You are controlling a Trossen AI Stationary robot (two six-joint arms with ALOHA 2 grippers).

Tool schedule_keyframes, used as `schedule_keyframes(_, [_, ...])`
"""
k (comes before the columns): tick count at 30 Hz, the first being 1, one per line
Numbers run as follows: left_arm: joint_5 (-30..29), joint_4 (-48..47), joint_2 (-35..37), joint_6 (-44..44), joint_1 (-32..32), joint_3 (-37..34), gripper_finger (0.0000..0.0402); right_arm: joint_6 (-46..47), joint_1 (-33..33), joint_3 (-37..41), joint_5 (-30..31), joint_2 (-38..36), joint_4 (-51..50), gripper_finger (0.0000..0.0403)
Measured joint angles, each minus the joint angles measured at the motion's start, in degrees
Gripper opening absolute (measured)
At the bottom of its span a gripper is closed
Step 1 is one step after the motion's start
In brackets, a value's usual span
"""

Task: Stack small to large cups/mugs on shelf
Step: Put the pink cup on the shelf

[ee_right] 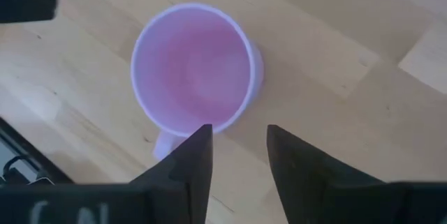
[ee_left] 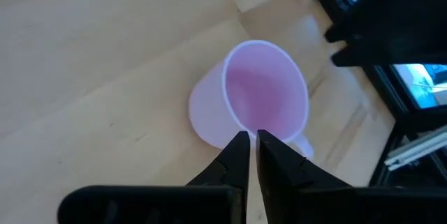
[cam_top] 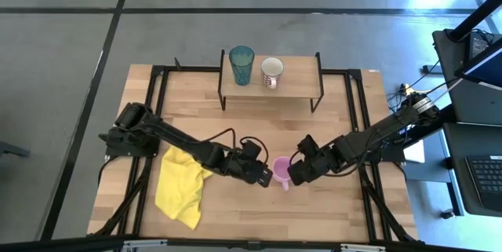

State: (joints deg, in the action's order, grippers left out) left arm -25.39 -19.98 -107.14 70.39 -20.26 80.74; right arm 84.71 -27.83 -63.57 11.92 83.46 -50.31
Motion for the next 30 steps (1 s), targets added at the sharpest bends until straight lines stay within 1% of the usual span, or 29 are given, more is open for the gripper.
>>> schedule_keyframes(9, [-0.67,-1.19,0.05,1.25,-1.24,0.01,0.0021,0.21,0.05,3.55,0.01,0.02,6.14,0.0138])
schedule_keyframes(15, [-0.98,-2.29,0.05,1.25,-1.31,0.01,0.0021,0.21,1.19,5.16,0.02,0.02,7.26,0.0138])
schedule_keyframes(22, [-0.94,-4.89,0.05,1.05,-1.31,0.01,0.0021,0.57,2.06,8.66,-1.91,0.07,12.42,0.0138])
schedule_keyframes(30, [-0.91,-5.08,0.05,-0.24,-1.31,0.01,0.0021,0.22,3.01,8.7,-2.27,1.15,12.7,0.0135])
